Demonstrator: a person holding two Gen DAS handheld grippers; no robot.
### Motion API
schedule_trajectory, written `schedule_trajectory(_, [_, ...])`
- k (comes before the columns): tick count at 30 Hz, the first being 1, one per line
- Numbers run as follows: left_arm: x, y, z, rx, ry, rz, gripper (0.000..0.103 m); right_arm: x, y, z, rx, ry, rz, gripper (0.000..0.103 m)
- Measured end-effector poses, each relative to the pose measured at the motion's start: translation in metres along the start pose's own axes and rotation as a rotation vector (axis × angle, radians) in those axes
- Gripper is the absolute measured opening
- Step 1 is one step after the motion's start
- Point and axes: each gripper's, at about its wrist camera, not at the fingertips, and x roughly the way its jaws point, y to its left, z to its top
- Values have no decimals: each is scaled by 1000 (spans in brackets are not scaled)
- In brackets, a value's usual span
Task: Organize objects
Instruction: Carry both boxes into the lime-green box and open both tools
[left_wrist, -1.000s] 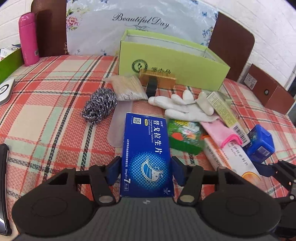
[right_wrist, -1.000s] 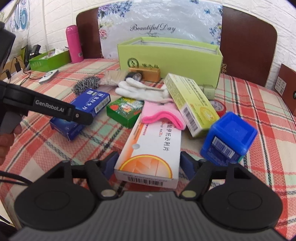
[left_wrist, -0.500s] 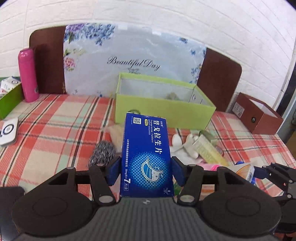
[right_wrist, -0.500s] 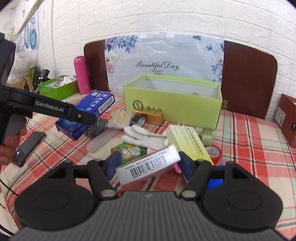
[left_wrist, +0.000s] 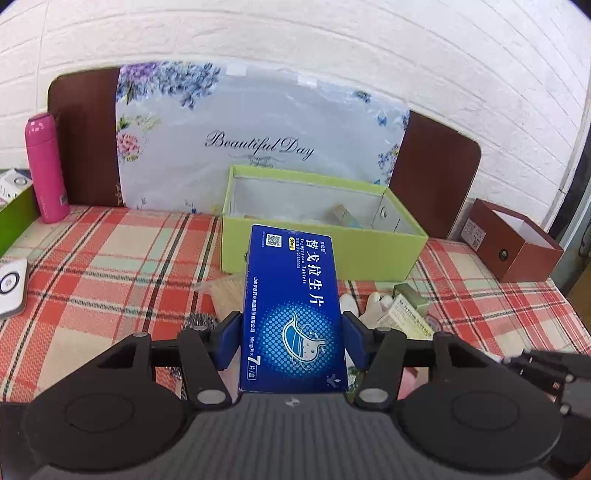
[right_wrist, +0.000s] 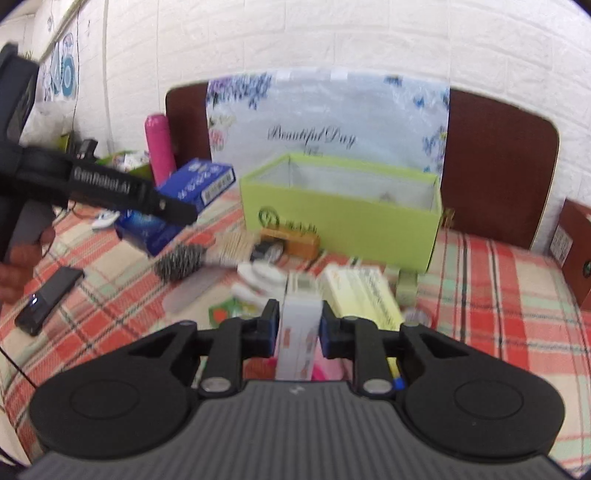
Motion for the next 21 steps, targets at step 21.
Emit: schedule_trajectory(21, [30,-18,66,63,-61,-16,60,25,-58,107,134,-145,71,18])
